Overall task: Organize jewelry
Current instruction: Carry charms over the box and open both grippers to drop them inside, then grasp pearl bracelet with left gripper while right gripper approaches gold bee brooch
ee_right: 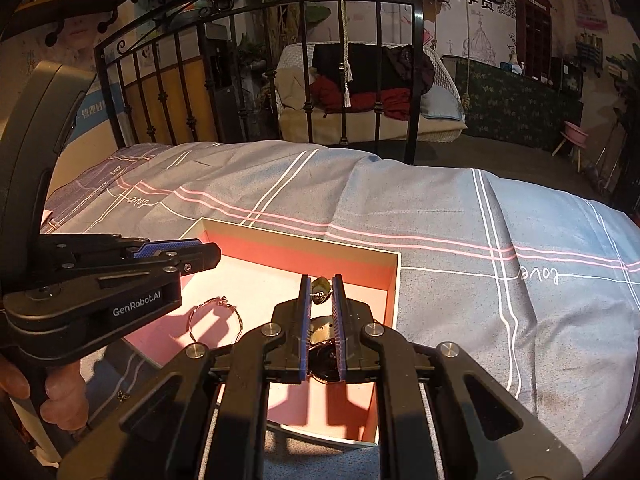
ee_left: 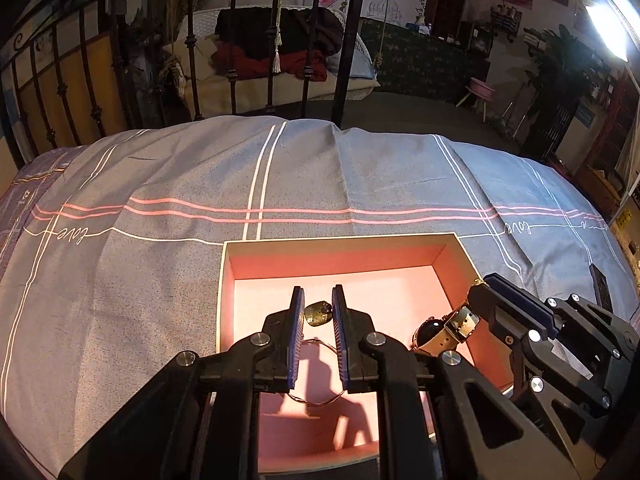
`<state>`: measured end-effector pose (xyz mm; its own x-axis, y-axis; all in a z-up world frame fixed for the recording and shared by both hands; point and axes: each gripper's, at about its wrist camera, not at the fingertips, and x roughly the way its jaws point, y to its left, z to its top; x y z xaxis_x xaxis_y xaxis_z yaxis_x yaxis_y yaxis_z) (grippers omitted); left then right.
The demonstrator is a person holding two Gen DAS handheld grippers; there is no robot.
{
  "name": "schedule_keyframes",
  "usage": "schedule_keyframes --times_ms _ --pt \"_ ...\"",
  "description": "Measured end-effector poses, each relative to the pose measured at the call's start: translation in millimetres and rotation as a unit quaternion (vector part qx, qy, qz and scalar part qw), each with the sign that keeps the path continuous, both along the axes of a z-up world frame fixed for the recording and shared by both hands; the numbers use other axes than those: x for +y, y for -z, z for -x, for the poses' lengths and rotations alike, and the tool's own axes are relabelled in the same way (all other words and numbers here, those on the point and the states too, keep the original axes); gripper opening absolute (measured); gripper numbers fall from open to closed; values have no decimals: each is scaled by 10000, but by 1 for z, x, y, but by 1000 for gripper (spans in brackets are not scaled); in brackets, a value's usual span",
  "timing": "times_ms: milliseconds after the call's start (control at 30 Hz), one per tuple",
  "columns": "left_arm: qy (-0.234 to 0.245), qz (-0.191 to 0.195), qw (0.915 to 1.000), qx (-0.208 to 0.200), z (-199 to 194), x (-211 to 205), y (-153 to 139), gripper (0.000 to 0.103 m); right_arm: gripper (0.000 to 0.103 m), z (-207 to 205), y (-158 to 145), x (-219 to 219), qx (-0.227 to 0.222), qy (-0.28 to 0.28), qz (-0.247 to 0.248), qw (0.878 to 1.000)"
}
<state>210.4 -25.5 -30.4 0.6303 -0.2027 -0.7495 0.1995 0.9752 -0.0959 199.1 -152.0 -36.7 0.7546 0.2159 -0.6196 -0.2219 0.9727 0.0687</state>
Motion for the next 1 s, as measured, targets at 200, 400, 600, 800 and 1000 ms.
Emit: schedule_keyframes --times_ms 200,400,600,800,1000 --pt "-37 172 9998 86 -5 5 -1 14 11 2 -3 6 -16 -28 83 10000" --pt "-115 120 9999 -32 2 9 -5 24 12 9 1 13 -19 -80 235 9997" --pt "-341 182 9987 -328 22 27 -28 65 67 36 -13 5 -342 73 160 9993" --pt "-221 280 9980 -514 74 47 -38 86 74 93 -37 -20 -751 285 -213 9965" --pt "-156 461 9988 -39 124 54 -2 88 75 141 -20 -36 -577 430 -334 9969"
